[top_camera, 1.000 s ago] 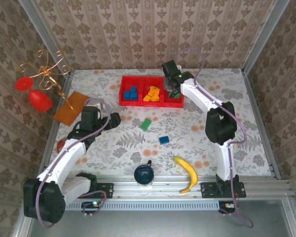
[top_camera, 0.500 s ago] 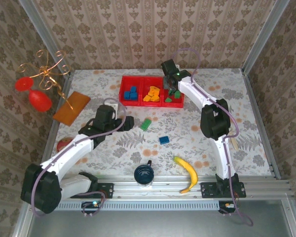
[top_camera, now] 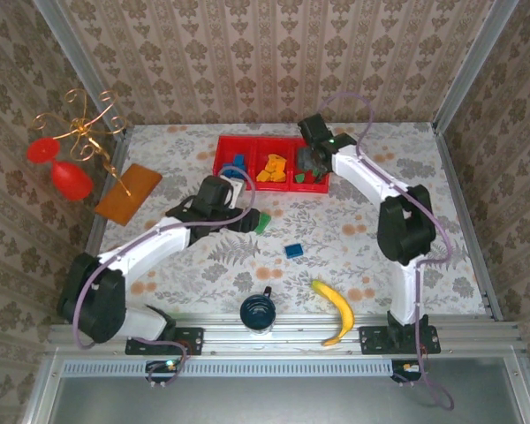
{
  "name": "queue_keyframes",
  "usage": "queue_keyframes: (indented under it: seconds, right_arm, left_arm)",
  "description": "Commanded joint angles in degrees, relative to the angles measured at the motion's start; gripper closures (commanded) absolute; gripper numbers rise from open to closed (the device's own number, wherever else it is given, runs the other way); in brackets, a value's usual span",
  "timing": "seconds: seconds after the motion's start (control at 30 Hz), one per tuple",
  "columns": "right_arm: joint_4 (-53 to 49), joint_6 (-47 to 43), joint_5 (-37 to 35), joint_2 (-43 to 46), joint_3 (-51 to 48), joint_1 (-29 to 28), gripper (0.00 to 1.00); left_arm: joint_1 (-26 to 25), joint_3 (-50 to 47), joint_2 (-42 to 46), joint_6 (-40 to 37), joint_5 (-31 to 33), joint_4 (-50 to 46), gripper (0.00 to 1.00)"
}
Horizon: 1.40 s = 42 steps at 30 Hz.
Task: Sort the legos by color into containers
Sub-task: Place the lego in the container, then pick up the lego from the center of the table.
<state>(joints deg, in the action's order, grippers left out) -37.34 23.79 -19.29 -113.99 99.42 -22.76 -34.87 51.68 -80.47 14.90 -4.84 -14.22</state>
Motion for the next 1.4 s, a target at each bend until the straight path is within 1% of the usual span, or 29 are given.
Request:
queue_keyframes:
  seconds: [0.0, 0.1, 0.13, 0.3, 0.47, 0.83, 0.93, 1.13, 1.27, 1.37]
  right_arm:
    - [2.5, 2.9, -2.2, 7.5, -6.8, 0.3, 0.09]
    - [3.7, 4.8, -3.6, 12.8, -13.5, 0.2, 0.01]
    - [3.9, 5.2, -3.8, 14.2, -15.2, 0.2, 0.0]
    - [3.5, 7.2, -5.1, 20.9, -22.6, 0.3, 0.0]
    - [3.4, 8.7, -6.3, 26.2, -27.4, 0.3, 0.0]
    - [3.8, 10.4, -7.6, 32.1, -31.8, 0.2, 0.0]
    - [3.6, 10.3, -7.9, 32.4, -32.1, 0.3, 0.0]
    - [3.7, 10.2, -8.1, 32.6, -32.2, 0.3, 0.0]
    - [3.9, 10.2, -8.0, 32.6, -32.2, 0.3, 0.0]
    - [3.9, 10.2, -8.1, 32.8, -32.1, 0.3, 0.0]
  left_arm:
    - [-1.1, 3.4, -3.5, -4.0, -2.1, -5.5, 0.17]
    - [-2.3, 6.0, -6.9, -5.8, -2.0, -7.8, 0.18]
    - [-2.7, 6.9, -8.0, -6.2, -1.7, -8.5, 0.19]
    - [-4.9, 11.6, -14.1, -8.6, 1.6, -11.8, 0.21]
    - [-6.3, 15.9, -19.6, -9.6, 5.4, -13.9, 0.23]
    - [-6.9, 21.2, -28.6, -9.3, 8.4, -15.8, 0.32]
    - [-6.9, 21.5, -29.9, -9.2, 8.7, -15.7, 0.36]
    - [-6.9, 21.9, -31.2, -8.8, 8.3, -15.3, 0.48]
    - [-6.9, 21.8, -31.2, -8.6, 8.4, -14.9, 0.58]
    - [-7.0, 21.9, -31.0, -8.5, 8.4, -14.5, 0.69]
